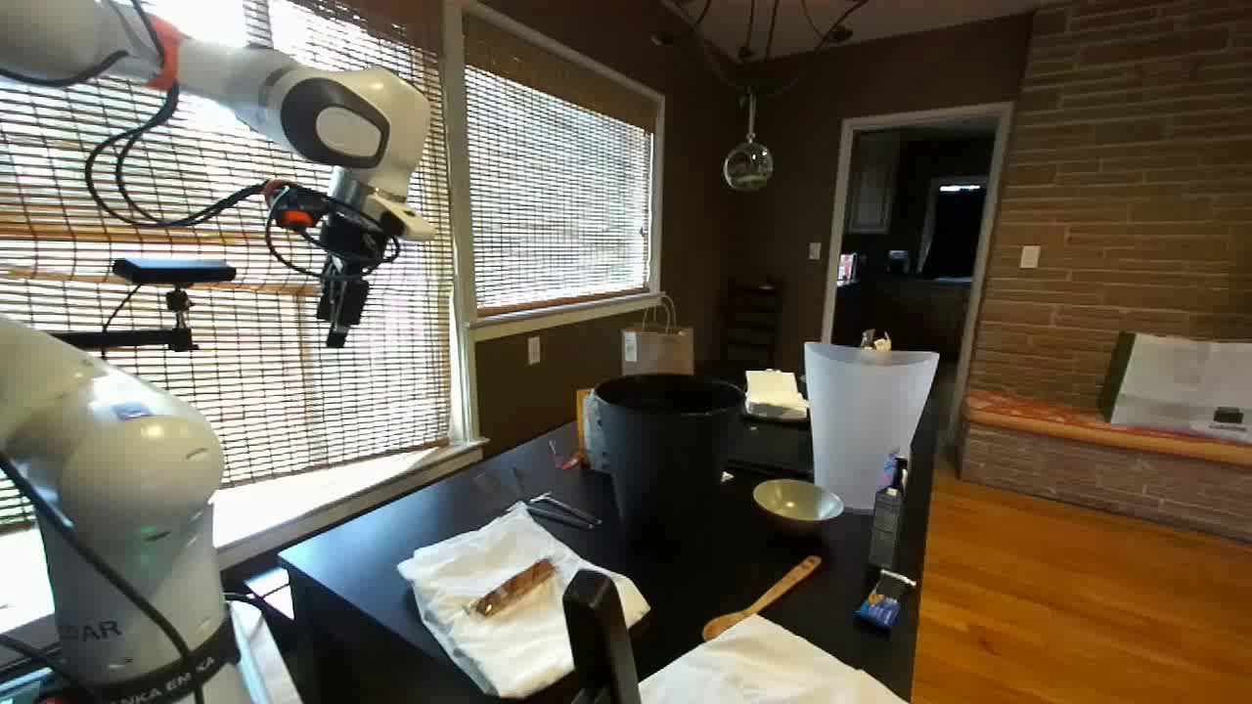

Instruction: Fold the package on the towel with the same towel

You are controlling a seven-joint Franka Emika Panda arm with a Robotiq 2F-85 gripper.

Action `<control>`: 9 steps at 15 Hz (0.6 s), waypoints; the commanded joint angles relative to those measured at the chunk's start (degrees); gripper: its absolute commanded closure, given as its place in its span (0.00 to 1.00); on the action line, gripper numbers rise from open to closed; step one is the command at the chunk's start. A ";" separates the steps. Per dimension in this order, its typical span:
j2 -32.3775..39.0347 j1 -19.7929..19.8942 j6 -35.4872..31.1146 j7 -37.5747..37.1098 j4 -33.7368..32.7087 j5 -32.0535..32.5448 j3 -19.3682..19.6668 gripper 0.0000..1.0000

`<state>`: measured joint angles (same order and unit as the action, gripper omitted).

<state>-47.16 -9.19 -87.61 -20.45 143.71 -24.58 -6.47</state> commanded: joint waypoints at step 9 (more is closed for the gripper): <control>4.04 4.91 -4.55 3.26 1.42 3.04 -4.18 0.00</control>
<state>-46.19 -6.82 -88.56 -19.58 144.05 -23.85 -8.32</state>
